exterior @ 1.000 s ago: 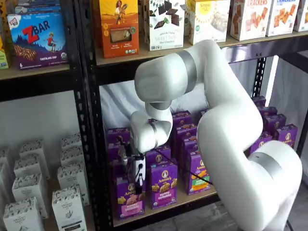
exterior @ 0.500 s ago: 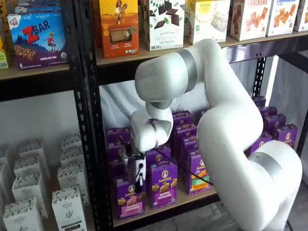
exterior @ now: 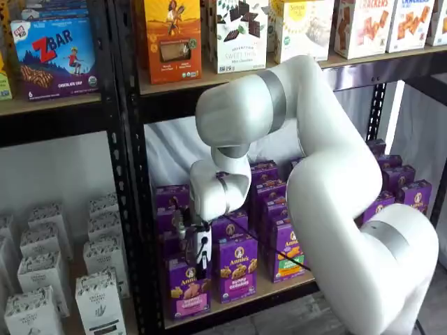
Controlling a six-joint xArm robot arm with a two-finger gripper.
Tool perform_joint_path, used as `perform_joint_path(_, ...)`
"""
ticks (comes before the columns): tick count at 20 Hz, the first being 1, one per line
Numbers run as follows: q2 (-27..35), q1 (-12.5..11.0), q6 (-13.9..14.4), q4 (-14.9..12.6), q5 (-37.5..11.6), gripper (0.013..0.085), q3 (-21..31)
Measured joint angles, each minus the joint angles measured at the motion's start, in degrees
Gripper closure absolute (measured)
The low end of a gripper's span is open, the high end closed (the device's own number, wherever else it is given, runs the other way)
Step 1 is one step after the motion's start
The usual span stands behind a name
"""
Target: Pick up the purple box with a pink patch in the middle, on the bottom shelf, the first box from the left
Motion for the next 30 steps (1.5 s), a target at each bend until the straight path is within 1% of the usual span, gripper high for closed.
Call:
perform_joint_path(5,-1.4,0.3,0.0,0.2,-0.7,0.0650,1.8)
perform_joint_path(10,-5.5,0.8,1.1,-0.5,-1.9,0.0650,7.3)
perform_joint_path(14,-9.6,1.2,1.2,-0.3,-2.9,0.0650,12.5)
perform_joint_path(18,-13.6,1.6,0.7,0.7,-4.6,0.0650,17.5)
perform_joint_path(19,-14.4,1.6,1.2,0.2,-4.9,0.0650,18.5)
perform_joint_path(23,-19.2,1.5,6.7,-5.7,-5.7,0.0650,24.0)
perform_joint_path(27,-23.0,1.3,9.2,-8.5,-6.6,0.0650,28.1)
perform_joint_path(30,-26.6,1.3,10.6,-10.1,-6.9,0.0650,31.8)
